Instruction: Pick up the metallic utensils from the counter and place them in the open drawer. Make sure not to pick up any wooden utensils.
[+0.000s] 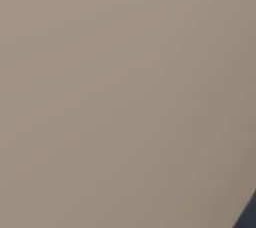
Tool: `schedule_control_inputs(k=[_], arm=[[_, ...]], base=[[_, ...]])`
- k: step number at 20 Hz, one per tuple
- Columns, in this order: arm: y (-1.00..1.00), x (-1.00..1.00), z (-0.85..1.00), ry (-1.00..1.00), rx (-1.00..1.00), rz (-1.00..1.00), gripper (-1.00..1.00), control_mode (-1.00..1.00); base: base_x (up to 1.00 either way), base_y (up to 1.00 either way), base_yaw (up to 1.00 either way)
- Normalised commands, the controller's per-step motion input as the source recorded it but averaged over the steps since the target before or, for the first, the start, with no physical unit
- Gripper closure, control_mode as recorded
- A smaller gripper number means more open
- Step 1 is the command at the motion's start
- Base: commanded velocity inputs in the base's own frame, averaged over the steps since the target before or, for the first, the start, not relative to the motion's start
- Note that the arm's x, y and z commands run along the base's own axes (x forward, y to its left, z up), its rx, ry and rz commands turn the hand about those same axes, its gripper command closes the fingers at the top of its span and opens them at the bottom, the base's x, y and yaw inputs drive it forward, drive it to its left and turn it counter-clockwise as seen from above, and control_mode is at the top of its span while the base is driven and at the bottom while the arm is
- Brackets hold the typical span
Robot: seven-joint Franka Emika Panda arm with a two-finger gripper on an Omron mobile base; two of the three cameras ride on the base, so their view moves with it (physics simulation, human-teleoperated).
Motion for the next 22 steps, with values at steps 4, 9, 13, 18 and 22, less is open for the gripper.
schedule_control_inputs(k=[4, 9, 13, 18, 22], arm=[[0.00, 0.00, 0.00, 0.00, 0.00, 0.00, 1.00, 1.00], [0.00, 0.00, 0.00, 0.00, 0.00, 0.00, 1.00, 1.00], [0.00, 0.00, 0.00, 0.00, 0.00, 0.00, 1.00, 1.00], [0.00, 0.00, 0.00, 0.00, 0.00, 0.00, 1.00, 1.00], [0.00, 0.00, 0.00, 0.00, 0.00, 0.00, 1.00, 1.00]], base=[[0.35, -0.98, 0.47], [0.36, -0.87, 0.48], [0.08, -0.79, 0.53], [-0.05, -0.50, 0.56], [0.40, -0.73, 0.51]])
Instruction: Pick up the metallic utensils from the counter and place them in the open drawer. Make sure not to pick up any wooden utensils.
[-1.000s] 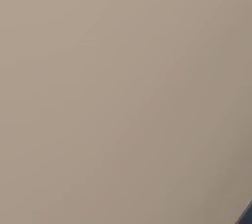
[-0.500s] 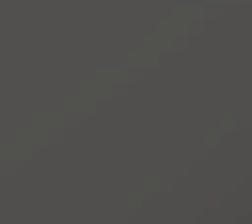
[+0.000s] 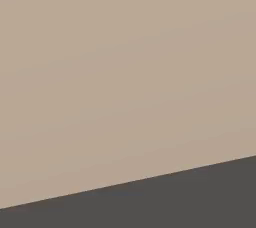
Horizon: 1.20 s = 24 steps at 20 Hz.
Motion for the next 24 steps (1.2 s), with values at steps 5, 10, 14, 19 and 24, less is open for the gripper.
schedule_control_inputs(k=[5, 10, 14, 19, 24], arm=[[0.00, 0.00, 0.00, 0.00, 0.00, 0.00, 1.00, 1.00], [0.00, 0.00, 0.00, 0.00, 0.00, 0.00, 1.00, 1.00], [0.00, 0.00, 0.00, 0.00, 0.00, 0.00, 1.00, 1.00], [0.00, 0.00, 0.00, 0.00, 0.00, 0.00, 1.00, 1.00], [0.00, 0.00, 0.00, 0.00, 0.00, 0.00, 1.00, 1.00]], base=[[0.18, -0.35, 0.24], [0.19, -0.20, 0.14], [0.12, -0.02, 0.14], [0.34, -0.09, 0.11], [0.01, -0.01, 0.01]])
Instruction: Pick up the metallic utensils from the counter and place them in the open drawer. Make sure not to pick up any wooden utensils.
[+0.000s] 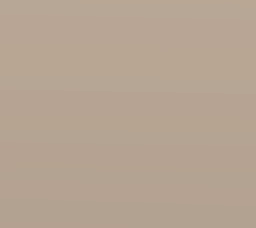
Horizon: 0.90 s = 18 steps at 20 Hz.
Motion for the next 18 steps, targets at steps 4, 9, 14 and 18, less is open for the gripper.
schedule_control_inputs(k=[4, 9, 14, 18], arm=[[-0.02, 0.24, -0.37, 0.05, 0.05, 0.00, 1.00, -1.00], [0.00, 0.76, -0.78, 0.02, 0.10, 0.00, 1.00, -1.00], [-0.02, 0.95, -0.79, 0.00, 0.00, 0.05, 1.00, -1.00], [0.00, 0.84, -0.76, -0.03, -0.12, 0.11, 1.00, -1.00]], base=[[0.00, 0.00, 0.00], [0.00, 0.00, 0.00], [0.00, 0.00, 0.00], [0.00, 0.00, 0.00]])
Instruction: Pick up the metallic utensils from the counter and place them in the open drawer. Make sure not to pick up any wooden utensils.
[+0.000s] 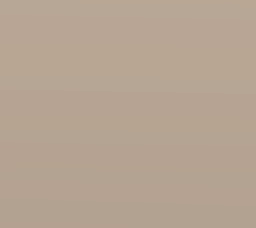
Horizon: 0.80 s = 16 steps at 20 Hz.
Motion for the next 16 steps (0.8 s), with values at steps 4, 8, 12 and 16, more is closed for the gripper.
schedule_control_inputs(k=[4, 8, 12, 16], arm=[[0.00, 1.00, -0.65, 0.11, -0.06, 0.07, 1.00, -1.00], [-0.05, 1.00, -0.16, 0.15, 0.04, 0.06, 1.00, -1.00], [0.00, 1.00, -0.02, 0.19, 0.00, 0.03, 1.00, -1.00], [0.00, 0.67, -0.08, 0.06, -0.09, 0.03, 1.00, -1.00]], base=[[0.00, 0.00, 0.00], [0.00, 0.00, 0.00], [0.00, 0.00, 0.00], [0.00, 0.00, 0.00]])
